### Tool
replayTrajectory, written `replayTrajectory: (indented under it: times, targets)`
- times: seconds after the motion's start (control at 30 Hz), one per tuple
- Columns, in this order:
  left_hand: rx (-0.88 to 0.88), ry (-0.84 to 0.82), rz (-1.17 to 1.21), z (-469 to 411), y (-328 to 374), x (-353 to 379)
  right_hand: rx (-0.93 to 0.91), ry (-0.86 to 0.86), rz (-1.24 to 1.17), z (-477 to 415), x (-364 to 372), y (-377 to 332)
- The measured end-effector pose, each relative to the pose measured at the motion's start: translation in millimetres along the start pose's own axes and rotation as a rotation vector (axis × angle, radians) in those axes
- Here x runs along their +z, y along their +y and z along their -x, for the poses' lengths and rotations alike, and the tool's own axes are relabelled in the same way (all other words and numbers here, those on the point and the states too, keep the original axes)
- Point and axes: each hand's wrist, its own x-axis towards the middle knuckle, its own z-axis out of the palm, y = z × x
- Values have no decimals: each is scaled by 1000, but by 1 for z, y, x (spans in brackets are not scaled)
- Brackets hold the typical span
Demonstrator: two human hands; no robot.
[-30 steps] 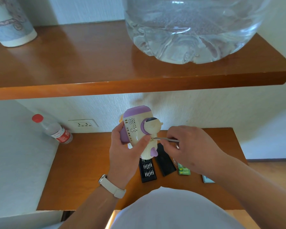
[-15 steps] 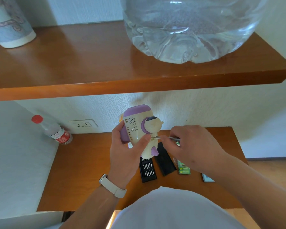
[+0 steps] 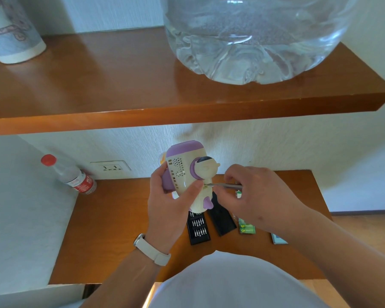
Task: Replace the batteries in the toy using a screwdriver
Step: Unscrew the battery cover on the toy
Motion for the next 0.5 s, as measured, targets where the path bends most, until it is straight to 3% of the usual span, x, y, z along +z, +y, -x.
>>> replayTrajectory:
  times: [0.5]
  targets:
    - [18,-19,1,-3,5,-1,-64,-4,85,1,-5,-2]
